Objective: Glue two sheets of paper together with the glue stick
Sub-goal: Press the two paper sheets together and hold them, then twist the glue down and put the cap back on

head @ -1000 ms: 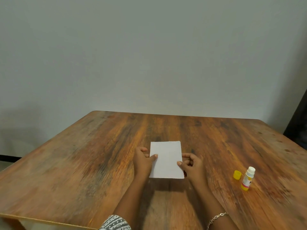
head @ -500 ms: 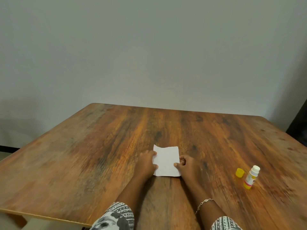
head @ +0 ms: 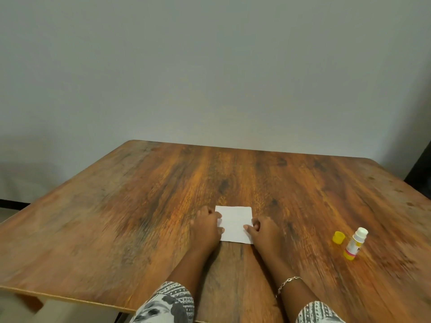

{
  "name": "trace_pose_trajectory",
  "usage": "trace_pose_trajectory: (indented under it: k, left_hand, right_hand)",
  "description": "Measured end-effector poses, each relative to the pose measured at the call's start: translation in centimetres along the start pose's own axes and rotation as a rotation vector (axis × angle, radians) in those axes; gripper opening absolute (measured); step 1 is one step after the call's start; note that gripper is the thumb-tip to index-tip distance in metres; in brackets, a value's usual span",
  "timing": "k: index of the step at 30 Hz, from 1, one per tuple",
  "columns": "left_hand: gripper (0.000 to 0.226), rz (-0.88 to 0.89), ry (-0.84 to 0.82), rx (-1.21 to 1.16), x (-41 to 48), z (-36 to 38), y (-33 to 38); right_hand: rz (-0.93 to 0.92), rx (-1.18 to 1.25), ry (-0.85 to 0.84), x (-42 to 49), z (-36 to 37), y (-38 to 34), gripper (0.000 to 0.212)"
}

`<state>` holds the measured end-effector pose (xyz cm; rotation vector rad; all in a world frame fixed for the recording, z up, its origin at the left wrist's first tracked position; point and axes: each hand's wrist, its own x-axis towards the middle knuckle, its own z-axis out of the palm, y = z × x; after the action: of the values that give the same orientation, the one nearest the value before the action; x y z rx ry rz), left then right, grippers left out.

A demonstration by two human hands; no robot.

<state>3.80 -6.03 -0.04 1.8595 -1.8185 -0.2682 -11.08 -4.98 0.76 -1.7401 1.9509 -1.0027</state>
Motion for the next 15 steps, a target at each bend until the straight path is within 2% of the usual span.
trace_pose_trajectory:
  k: [4, 8, 15]
  left_hand:
    - [0.029, 0.1, 0.135, -0.046, -2.0, 0.6, 1.9]
    - [0.023, 0.231, 0.175, -0.119, -3.7, 1.8, 4.1]
    - [0.024, 0.312, 0.173, -0.193, -4.9, 3.1, 7.2]
  right_hand:
    - [0.002, 0.186, 0.019, -0.9, -1.3, 0.7, 0.007]
    - [-0.037, 0.231, -0.009, -2.8, -3.7, 2.4, 0.007]
    - [-0.031, 0.247, 0.0, -5.4, -8.7, 6.2, 0.008]
